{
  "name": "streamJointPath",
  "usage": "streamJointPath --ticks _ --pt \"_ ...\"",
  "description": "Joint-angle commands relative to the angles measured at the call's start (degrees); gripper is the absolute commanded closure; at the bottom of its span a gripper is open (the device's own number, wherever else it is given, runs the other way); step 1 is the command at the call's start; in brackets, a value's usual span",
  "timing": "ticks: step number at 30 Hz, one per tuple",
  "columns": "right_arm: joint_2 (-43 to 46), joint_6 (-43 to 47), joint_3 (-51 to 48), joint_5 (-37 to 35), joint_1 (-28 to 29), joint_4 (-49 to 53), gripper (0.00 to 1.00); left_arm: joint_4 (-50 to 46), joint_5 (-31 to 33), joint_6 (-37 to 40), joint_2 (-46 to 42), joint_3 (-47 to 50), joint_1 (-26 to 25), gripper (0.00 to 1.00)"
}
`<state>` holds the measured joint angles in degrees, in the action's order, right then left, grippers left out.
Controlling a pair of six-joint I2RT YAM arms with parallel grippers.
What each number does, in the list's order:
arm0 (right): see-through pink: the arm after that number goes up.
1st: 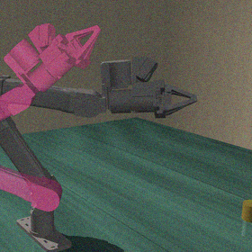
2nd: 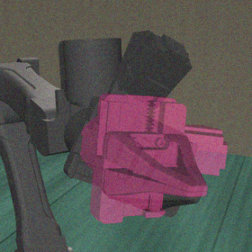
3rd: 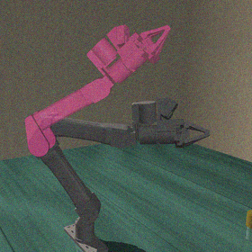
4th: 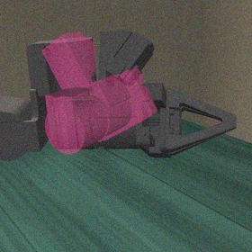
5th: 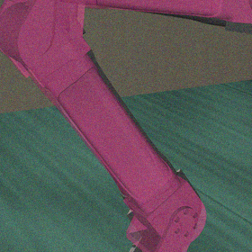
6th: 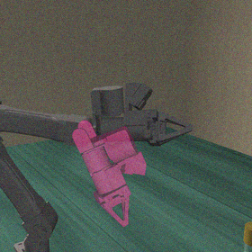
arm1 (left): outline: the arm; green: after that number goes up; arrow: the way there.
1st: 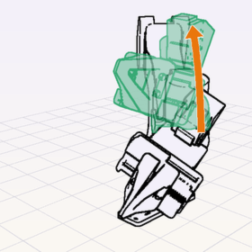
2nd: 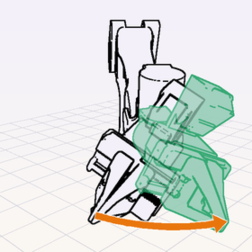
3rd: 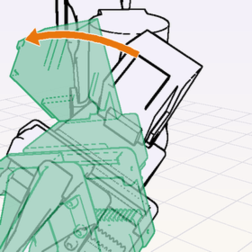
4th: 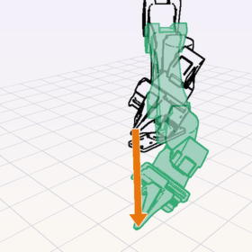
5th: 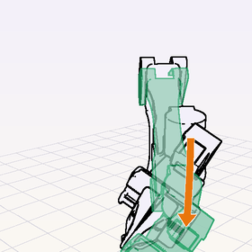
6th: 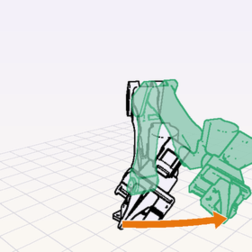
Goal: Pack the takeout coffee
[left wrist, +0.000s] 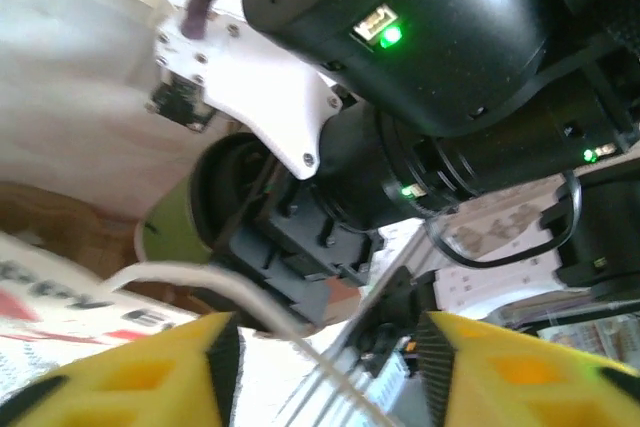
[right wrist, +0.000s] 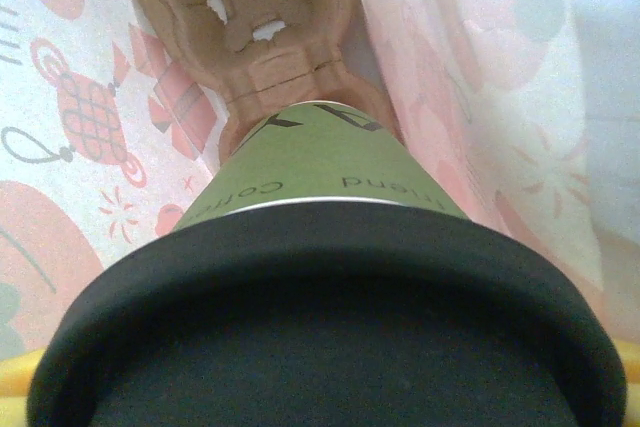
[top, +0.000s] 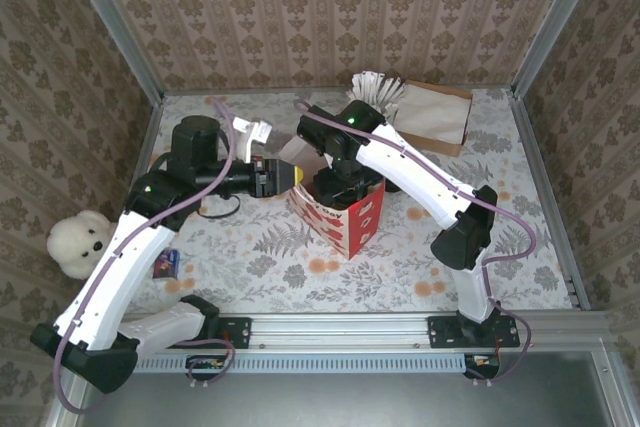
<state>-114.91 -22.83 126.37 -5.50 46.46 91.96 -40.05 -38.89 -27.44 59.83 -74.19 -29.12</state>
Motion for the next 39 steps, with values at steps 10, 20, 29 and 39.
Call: streamJointPath --ticks 10,20,29,39 --pt "2.8 8.0 -3.0 1.4 0.5 -0.1 0.3 -9.1 19.3 22.6 11.5 -9.5 9.6 0.15" --pt "1.3 10.0 -3.5 1.4 0.2 -2.3 0.3 -7.8 2.4 31.7 26.3 -18.5 8.8 0.19" --pt "1.7 9.9 -3.4 1.1 0.1 -1.6 0.3 -14.0 8.7 34.4 33.0 -23.1 7.7 0.41" --pt "4.2 6.0 -7.2 2.0 0.4 -3.0 0.3 -15.4 10.5 35.4 37.9 -27.7 3.9 0.74"
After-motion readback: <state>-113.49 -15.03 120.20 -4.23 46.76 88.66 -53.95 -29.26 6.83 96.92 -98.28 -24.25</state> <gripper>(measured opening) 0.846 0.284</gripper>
